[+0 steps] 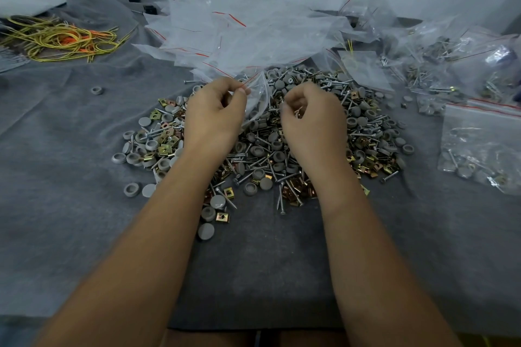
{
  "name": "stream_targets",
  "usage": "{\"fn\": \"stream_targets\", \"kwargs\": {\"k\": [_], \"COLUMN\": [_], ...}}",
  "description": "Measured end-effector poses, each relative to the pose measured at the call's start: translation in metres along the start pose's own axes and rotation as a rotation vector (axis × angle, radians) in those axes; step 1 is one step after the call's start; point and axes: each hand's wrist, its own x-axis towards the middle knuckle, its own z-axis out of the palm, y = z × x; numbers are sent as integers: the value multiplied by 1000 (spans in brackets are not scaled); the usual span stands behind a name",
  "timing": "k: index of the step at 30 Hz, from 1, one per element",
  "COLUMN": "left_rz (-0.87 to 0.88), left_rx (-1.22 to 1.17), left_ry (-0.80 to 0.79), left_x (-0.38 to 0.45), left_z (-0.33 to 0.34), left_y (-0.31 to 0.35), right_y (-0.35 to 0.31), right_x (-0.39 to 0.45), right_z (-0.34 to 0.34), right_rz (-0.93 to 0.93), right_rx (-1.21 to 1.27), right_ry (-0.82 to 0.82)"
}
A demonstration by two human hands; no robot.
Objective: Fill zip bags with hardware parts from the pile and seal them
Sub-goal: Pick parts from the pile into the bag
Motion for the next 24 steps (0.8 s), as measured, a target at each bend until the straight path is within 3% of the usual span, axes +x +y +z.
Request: {"fn": "stream_targets", "kwargs": {"k": [4, 8, 12, 24], "left_rz": [-6, 7, 69, 146], "left_rx": [3, 18, 38, -63], "left_ry": [-7, -28, -65, -47], "left_x": [0, -1, -3, -7], "left_z": [0, 1, 0, -2], "left_y": [0, 1, 3, 10], "right_y": [-4, -6, -7, -5], "right_x": [1, -1, -4, -4], "right_z": [-3, -2, 6, 14], "right_rz": [-1, -52, -156, -201], "right_rx": [258, 375, 249, 15], "right_ry": [130, 82, 17, -80]}}
